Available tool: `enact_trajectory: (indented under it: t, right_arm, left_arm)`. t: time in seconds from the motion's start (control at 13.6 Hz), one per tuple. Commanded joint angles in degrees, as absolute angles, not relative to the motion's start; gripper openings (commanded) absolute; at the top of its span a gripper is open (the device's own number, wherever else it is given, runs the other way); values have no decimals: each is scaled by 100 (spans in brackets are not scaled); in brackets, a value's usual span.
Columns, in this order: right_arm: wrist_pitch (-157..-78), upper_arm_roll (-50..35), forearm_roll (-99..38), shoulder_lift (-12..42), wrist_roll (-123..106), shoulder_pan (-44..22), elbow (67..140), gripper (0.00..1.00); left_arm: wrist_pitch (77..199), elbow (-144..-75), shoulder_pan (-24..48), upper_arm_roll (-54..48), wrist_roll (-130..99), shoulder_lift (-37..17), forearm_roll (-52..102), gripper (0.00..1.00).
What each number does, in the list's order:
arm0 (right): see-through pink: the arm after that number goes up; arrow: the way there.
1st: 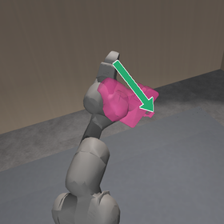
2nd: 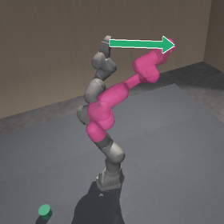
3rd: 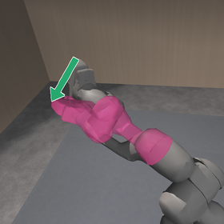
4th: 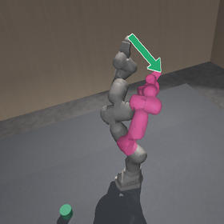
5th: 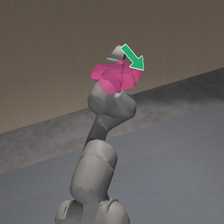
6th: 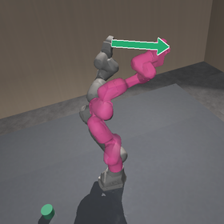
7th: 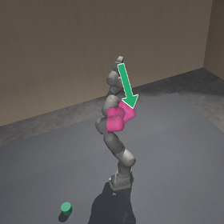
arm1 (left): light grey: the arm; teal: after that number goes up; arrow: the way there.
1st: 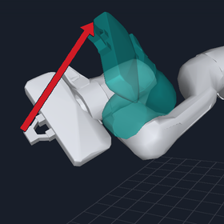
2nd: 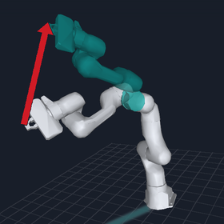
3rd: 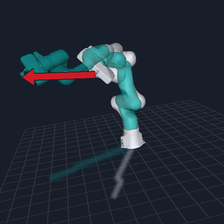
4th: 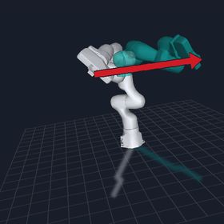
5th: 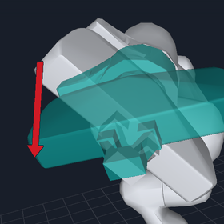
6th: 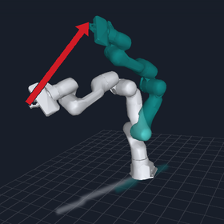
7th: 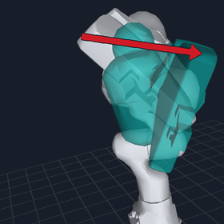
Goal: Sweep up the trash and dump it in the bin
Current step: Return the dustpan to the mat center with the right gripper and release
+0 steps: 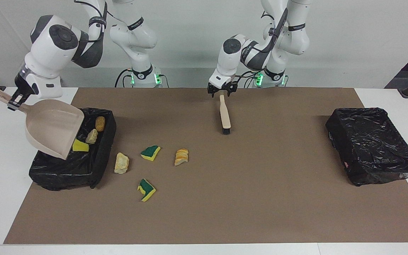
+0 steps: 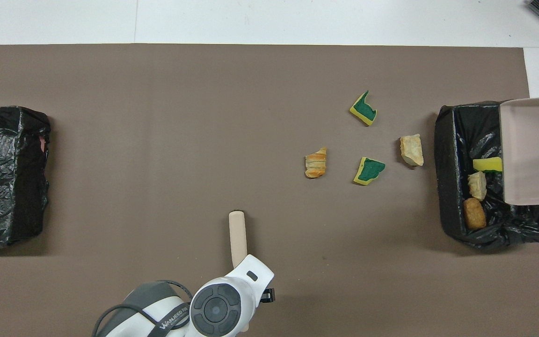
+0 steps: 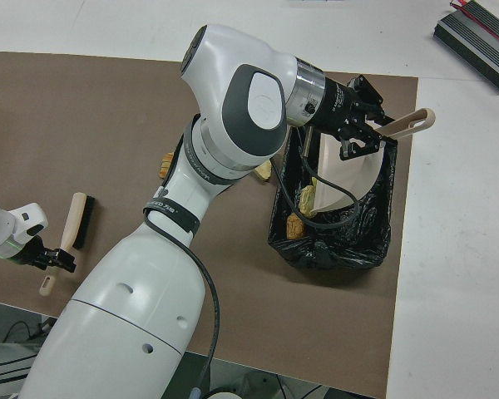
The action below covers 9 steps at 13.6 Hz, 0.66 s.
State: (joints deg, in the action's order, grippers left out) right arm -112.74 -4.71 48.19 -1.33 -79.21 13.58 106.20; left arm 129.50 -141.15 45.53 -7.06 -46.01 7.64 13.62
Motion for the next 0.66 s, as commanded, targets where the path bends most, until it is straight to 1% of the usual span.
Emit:
enact_trajectory:
  t: [0.0, 0.37, 0.44, 0.52, 0.59]
  right_arm:
    - [-11197, -580, 4090, 97, -7482, 1118, 10327, 0]
    - [-10899, -589, 2928, 97, -5411, -112, 10292, 0]
    - [-10768, -589, 2866, 166, -4831, -401, 10240, 0]
    - [-10558, -589, 2796, 341, -4251, -718, 10022, 0]
    - [-10295, -589, 2691, 630, -3610, -1008, 9706, 0]
  left_arm:
    - [12667, -13906, 4378, -624, -4597, 844, 1406, 100]
    - [12542, -13272, 3359, -598, -4220, 870, 1310, 100]
    - [12455, -13141, 3088, -598, -3975, 896, 1231, 100]
    - [12202, -12948, 2780, -598, -3659, 914, 1196, 100]
    - [11903, -12764, 2490, -606, -3291, 905, 1187, 100]
